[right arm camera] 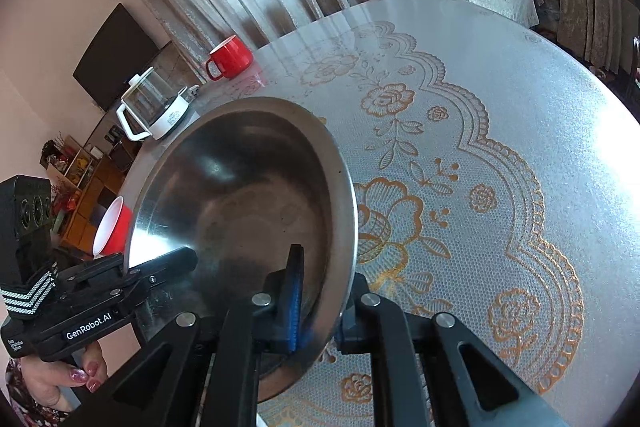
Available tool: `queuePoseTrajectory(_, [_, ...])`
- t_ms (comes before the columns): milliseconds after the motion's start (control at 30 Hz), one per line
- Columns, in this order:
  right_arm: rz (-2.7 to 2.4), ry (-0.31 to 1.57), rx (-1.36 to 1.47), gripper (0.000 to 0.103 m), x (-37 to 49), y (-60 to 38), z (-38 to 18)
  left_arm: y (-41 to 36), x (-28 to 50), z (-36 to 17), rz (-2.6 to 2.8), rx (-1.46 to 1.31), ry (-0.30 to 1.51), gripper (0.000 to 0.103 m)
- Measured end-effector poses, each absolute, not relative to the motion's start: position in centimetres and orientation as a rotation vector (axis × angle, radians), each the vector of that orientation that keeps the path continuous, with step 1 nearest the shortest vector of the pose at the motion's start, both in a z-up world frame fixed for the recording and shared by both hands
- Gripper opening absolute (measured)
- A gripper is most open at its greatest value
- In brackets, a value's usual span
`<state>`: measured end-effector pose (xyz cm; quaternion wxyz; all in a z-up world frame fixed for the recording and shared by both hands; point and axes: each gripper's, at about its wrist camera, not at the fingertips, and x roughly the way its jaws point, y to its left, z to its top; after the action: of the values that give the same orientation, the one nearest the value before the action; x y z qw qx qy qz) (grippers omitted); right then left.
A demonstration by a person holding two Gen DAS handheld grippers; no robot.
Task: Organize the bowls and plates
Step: 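Lift the steel basin with the right tool while the left tool grips its rim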
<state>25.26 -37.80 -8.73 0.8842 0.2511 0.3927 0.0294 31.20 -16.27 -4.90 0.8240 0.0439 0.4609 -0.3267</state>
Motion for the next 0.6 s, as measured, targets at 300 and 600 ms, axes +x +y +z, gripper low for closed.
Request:
queuePoseTrajectory(300, [0.111,0.8,0.499,0.011,23.6,-34.7,-6.6,-11.8,28.5,-3.2,-0.669,0.014,0.939,0.02])
queuePoseTrajectory(600, [0.181,0.762,0.498,0.011,21.1,-30.7,-4.3,-6.2,24.9,-1.8,-0.618,-0.068,0.883,0.02])
